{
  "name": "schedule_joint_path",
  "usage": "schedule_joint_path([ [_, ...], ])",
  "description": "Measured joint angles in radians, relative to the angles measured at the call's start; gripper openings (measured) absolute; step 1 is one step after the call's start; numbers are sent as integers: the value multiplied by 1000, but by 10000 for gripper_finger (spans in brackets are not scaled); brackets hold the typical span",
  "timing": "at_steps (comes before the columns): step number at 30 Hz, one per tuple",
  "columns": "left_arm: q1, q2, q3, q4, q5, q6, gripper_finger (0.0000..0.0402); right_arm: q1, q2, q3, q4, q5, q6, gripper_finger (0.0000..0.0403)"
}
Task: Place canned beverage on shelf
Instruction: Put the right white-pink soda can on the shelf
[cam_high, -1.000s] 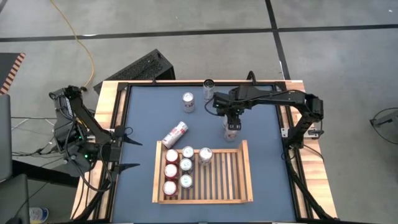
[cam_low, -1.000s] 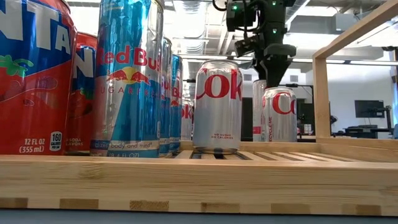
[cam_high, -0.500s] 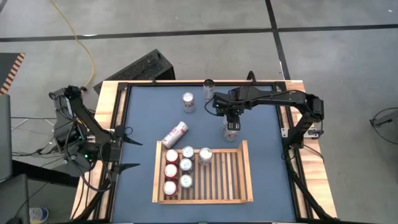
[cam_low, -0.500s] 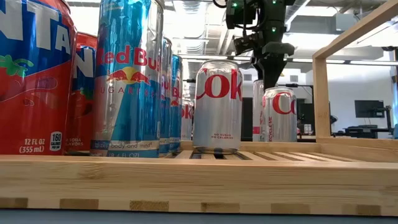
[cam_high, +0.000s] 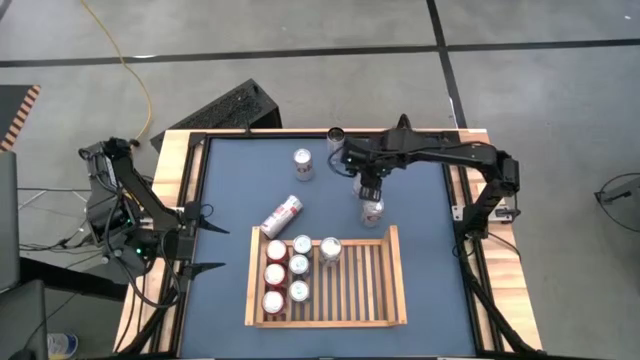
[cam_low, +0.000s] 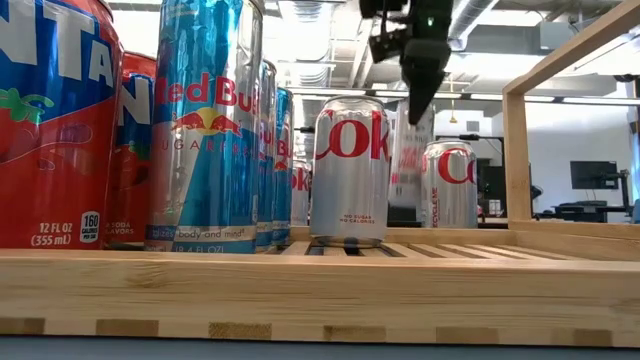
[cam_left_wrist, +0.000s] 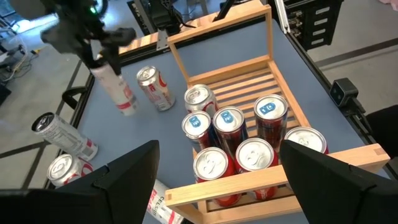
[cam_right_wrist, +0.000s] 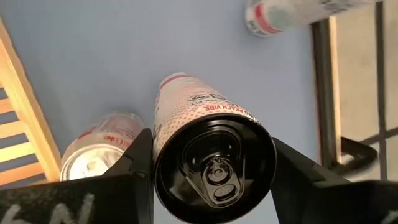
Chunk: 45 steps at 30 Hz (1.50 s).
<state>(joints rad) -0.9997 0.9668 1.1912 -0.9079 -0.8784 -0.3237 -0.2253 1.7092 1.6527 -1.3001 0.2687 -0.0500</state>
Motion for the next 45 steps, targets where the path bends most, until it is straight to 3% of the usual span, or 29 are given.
schedule_joint_path([
  [6, 0, 0, 0, 0, 0, 8, 320, 47, 0, 189, -152, 7, 77, 190],
  [11, 0, 0, 0, 0, 0, 8, 320, 140, -2, 360, -235, 18, 154, 190],
  [15, 0, 0, 0, 0, 0, 8, 320, 236, -5, 416, -272, 22, 233, 190],
  [30, 0, 0, 0, 0, 0, 24, 320, 499, -2, 262, -269, -58, 592, 190],
  [34, 0, 0, 0, 0, 0, 24, 320, 520, 13, 186, -272, -71, 650, 190],
  [45, 0, 0, 0, 0, 0, 24, 320, 493, 33, 60, -177, -113, 617, 193],
])
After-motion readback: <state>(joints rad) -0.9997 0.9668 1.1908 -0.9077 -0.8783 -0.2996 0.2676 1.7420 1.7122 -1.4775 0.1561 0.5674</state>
